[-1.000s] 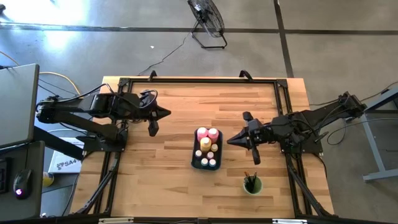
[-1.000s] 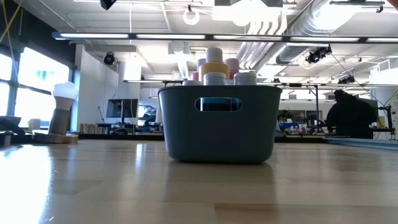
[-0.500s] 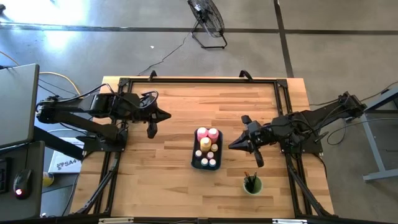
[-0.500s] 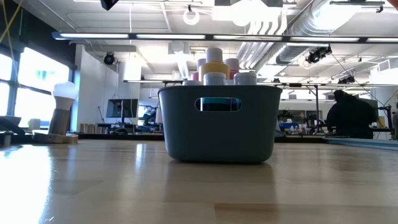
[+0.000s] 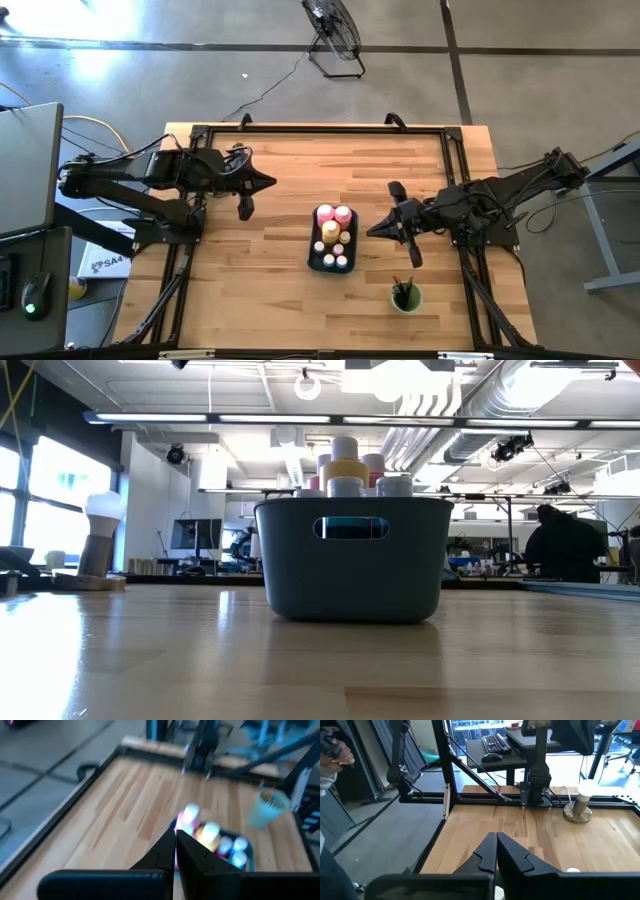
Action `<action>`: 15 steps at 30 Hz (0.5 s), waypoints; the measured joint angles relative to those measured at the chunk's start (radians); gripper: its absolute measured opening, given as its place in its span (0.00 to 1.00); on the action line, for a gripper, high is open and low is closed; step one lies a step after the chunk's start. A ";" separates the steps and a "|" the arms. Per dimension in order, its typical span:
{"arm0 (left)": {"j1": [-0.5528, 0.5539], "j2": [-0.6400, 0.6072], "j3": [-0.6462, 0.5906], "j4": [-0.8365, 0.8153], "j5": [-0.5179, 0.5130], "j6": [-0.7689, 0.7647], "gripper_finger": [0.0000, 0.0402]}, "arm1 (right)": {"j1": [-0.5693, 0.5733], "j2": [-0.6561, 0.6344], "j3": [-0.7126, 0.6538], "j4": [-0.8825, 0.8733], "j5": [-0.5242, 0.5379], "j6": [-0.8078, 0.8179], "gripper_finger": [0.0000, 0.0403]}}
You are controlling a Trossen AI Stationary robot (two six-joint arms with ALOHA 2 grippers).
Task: Pick & Place Paint Supplies
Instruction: Return to Home Position
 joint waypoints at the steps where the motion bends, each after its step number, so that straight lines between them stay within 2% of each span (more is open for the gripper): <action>1: -0.001 -0.001 0.000 0.027 0.008 0.018 0.03 | 0.000 0.000 0.000 0.000 0.000 0.005 0.01; 5: -0.038 -0.036 0.000 0.070 0.078 0.124 0.03 | 0.000 -0.025 -0.001 -0.006 -0.002 0.007 0.01; 8: -0.081 -0.081 0.000 0.041 0.077 0.140 0.03 | -0.001 -0.081 -0.001 -0.037 -0.004 0.008 0.01; 15: -0.225 -0.209 0.000 -0.006 -0.034 0.195 0.03 | -0.001 -0.250 -0.001 -0.052 0.002 -0.013 0.01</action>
